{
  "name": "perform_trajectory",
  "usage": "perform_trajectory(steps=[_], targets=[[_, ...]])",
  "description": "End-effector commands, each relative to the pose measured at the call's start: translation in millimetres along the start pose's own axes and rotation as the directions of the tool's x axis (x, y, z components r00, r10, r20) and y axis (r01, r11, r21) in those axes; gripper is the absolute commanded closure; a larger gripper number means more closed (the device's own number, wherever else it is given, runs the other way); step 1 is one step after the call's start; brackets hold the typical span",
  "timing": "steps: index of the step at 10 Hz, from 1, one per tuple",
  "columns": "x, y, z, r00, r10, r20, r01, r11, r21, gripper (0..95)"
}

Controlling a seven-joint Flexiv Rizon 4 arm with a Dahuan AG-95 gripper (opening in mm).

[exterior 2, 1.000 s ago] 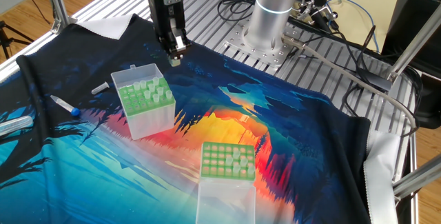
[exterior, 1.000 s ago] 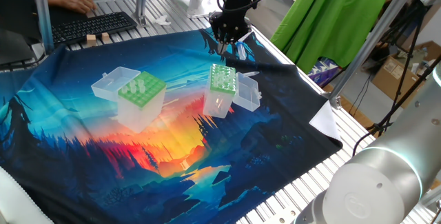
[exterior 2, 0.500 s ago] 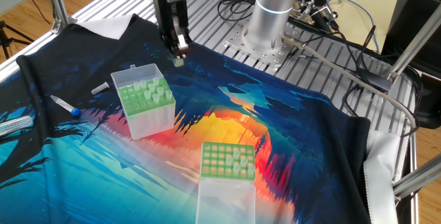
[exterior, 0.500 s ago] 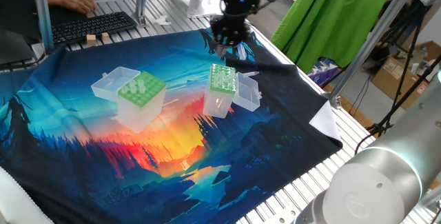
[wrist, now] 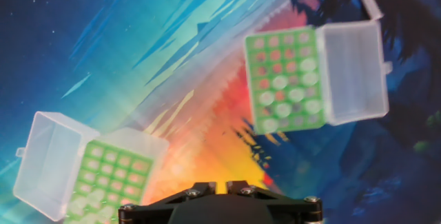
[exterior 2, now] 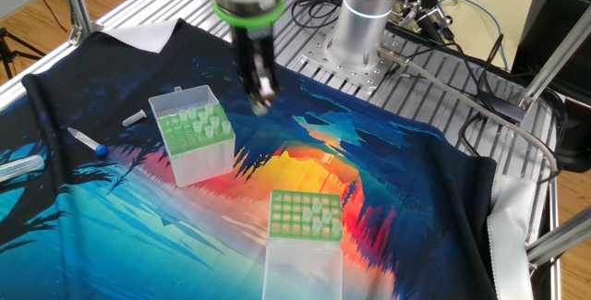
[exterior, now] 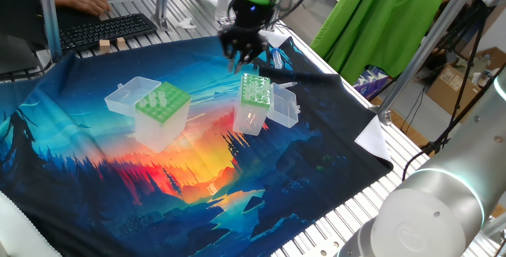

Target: Transfer all large pipette tips from one holder to another

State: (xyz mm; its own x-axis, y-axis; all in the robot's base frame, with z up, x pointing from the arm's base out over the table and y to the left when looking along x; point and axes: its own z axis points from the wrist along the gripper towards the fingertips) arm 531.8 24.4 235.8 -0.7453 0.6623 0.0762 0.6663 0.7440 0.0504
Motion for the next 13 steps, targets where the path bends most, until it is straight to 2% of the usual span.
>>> perform_trajectory(steps=[1, 4, 7, 13], targets=[[3.1, 15.3, 9.6, 1.000, 0.017, -0.001, -0.017, 1.000, 0.003, 76.0], [10.9, 36.6, 24.3, 0.999, 0.039, 0.001, -0.039, 0.999, 0.003, 76.0], [18.1, 50.4, 36.9, 0.998, 0.057, 0.013, -0.057, 0.998, 0.007, 76.0], [16.6, 64.9, 54.7, 0.997, 0.066, 0.028, -0.066, 0.998, -0.004, 76.0]])
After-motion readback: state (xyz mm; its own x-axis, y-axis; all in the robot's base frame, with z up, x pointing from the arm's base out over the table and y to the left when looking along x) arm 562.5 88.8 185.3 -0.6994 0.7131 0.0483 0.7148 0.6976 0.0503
